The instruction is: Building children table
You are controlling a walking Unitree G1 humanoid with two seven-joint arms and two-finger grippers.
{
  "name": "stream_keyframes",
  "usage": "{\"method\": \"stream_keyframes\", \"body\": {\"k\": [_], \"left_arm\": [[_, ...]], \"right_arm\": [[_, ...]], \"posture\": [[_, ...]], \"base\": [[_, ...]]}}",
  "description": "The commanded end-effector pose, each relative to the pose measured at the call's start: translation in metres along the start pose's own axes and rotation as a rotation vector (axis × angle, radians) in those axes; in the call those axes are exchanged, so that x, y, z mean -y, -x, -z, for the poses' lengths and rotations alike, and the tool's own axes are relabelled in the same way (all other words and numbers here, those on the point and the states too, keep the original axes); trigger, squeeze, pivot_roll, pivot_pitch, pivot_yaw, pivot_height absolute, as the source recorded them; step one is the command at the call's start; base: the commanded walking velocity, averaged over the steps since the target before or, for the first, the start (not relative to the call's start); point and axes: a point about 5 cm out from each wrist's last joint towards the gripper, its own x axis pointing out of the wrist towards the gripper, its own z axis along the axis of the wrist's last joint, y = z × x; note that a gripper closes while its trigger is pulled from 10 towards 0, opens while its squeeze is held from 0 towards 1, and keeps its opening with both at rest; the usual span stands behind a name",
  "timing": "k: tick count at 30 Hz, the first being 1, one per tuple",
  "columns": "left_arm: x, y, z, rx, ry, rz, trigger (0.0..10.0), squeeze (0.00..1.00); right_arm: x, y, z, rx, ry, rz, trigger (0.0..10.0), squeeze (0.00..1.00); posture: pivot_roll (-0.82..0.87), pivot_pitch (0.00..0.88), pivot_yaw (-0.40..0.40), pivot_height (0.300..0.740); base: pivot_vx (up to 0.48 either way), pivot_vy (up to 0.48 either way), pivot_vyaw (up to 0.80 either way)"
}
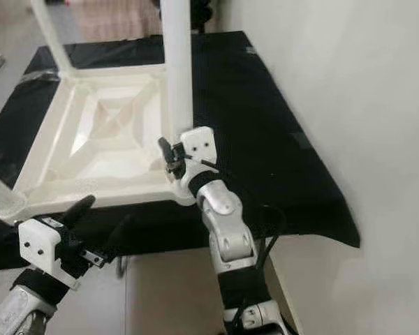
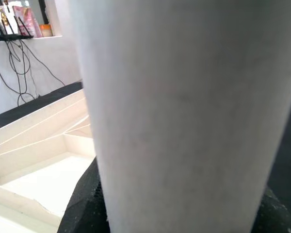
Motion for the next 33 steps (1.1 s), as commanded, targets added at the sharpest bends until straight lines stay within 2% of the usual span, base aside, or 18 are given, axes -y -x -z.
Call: {"method": "stream_keyframes", "body": {"k": [1, 2, 4, 5, 8, 9, 13, 14, 16, 17, 23, 24, 25, 29, 30, 31, 32, 33], "left_arm": [[0.0, 0.002, 0.004, -0.027, -0.002, 0.01, 10.0, 0.0], [0.0, 0.001, 0.005, -0.026, -0.005, 0.004, 10.0, 0.0], [0.0, 0.001, 0.005, -0.026, -0.005, 0.004, 10.0, 0.0], [-0.001, 0.001, 0.005, -0.023, -0.013, -0.011, 10.0, 0.0], [-0.001, 0.002, 0.005, -0.022, -0.014, -0.013, 10.0, 0.0], [0.0, 0.002, 0.006, -0.023, -0.01, -0.01, 10.0, 0.0], [0.001, 0.002, 0.006, -0.024, -0.007, -0.005, 10.0, 0.0], [0.002, 0.003, 0.006, -0.024, -0.005, -0.003, 10.0, 0.0], [0.002, 0.003, 0.006, -0.024, -0.005, -0.003, 10.0, 0.0], [0.002, 0.003, 0.007, -0.024, -0.005, -0.003, 10.0, 0.0], [0.003, 0.004, 0.007, -0.025, -0.005, -0.005, 10.0, 0.0], [0.004, 0.005, 0.007, -0.026, -0.004, -0.005, 10.0, 0.0], [0.005, 0.005, 0.007, -0.026, -0.004, -0.005, 10.0, 0.0], [0.005, 0.005, 0.007, -0.027, -0.004, -0.005, 10.0, 0.0], [0.005, 0.005, 0.007, -0.027, -0.004, -0.005, 10.0, 0.0], [0.005, 0.005, 0.007, -0.027, -0.004, -0.005, 10.0, 0.0], [0.006, 0.005, 0.006, -0.027, -0.003, -0.004, 10.0, 0.0], [0.006, 0.005, 0.006, -0.027, -0.003, -0.004, 10.0, 0.0]], "right_arm": [[-0.015, 0.004, 0.045, -0.191, -0.081, -0.041, 0.0, 0.0], [-0.013, 0.0, 0.044, -0.199, -0.063, -0.053, 10.0, 0.0], [-0.013, 0.0, 0.044, -0.199, -0.063, -0.053, 10.0, 0.0], [-0.01, -0.006, 0.033, -0.18, -0.062, -0.095, 10.0, 1.0], [-0.009, -0.009, 0.027, -0.166, -0.07, -0.147, 10.0, 1.0], [-0.003, -0.015, 0.014, -0.127, -0.073, -0.236, 10.0, 1.0], [0.004, -0.019, 0.004, -0.099, -0.062, -0.294, 10.0, 1.0], [0.012, -0.026, -0.007, -0.075, -0.047, -0.407, 10.0, 0.46], [0.014, -0.027, -0.011, -0.066, -0.032, -0.455, 10.0, 0.46], [0.017, -0.029, -0.016, -0.06, -0.025, -0.508, 10.0, 0.0], [0.024, -0.034, -0.029, -0.047, 0.018, -0.665, 10.0, 0.0], [0.026, -0.035, -0.034, -0.043, 0.01, -0.749, 10.0, 0.0], [0.026, -0.035, -0.035, -0.042, -0.002, -0.778, 10.0, 0.0], [0.027, -0.036, -0.034, -0.048, -0.021, -0.803, 10.0, 0.0], [0.026, -0.035, -0.033, -0.055, -0.035, -0.844, 0.7, 0.0], [0.026, -0.035, -0.033, -0.055, -0.035, -0.844, 0.7, 0.0], [0.026, -0.033, -0.03, -0.069, -0.045, -0.89, 0.0, 0.0], [0.026, -0.033, -0.03, -0.069, -0.045, -0.89, 0.0, 0.0]], "posture": [[0.02, 0.209, 0.015, 0.74], [0.03, 0.206, 0.012, 0.74], [0.03, 0.206, 0.012, 0.74], [0.03, 0.199, 0.011, 0.74], [0.03, 0.195, 0.008, 0.74], [0.03, 0.192, 0.008, 0.74], [0.04, 0.19, 0.006, 0.74], [0.04, 0.188, 0.003, 0.74], [0.04, 0.188, 0.003, 0.74], [0.05, 0.189, 0.002, 0.74], [0.05, 0.187, -0.001, 0.74], [0.06, 0.188, -0.003, 0.74], [0.06, 0.188, -0.003, 0.74], [0.06, 0.189, -0.003, 0.74], [0.06, 0.19, -0.002, 0.74], [0.06, 0.19, -0.002, 0.74], [0.07, 0.192, -0.003, 0.74], [0.07, 0.192, -0.003, 0.74]], "base": [[0.0, 0.0, 0.0], [0.0, 0.0, 0.0], [0.0, 0.0, 0.0], [0.0, 0.0, 0.0], [0.0, 0.0, 0.0], [0.0, 0.0, 0.0], [0.0, 0.0, 0.0], [0.0, 0.0, 0.0], [0.0, 0.0, 0.0], [0.0, 0.0, 0.0], [0.0, 0.0, 0.0], [0.0, 0.0, 0.0], [0.0, 0.0, 0.0], [0.0, 0.0, 0.0], [0.0, 0.0, 0.0], [0.0, 0.0, 0.0], [0.0, 0.0, 0.0], [0.0, 0.0, 0.0]]}}
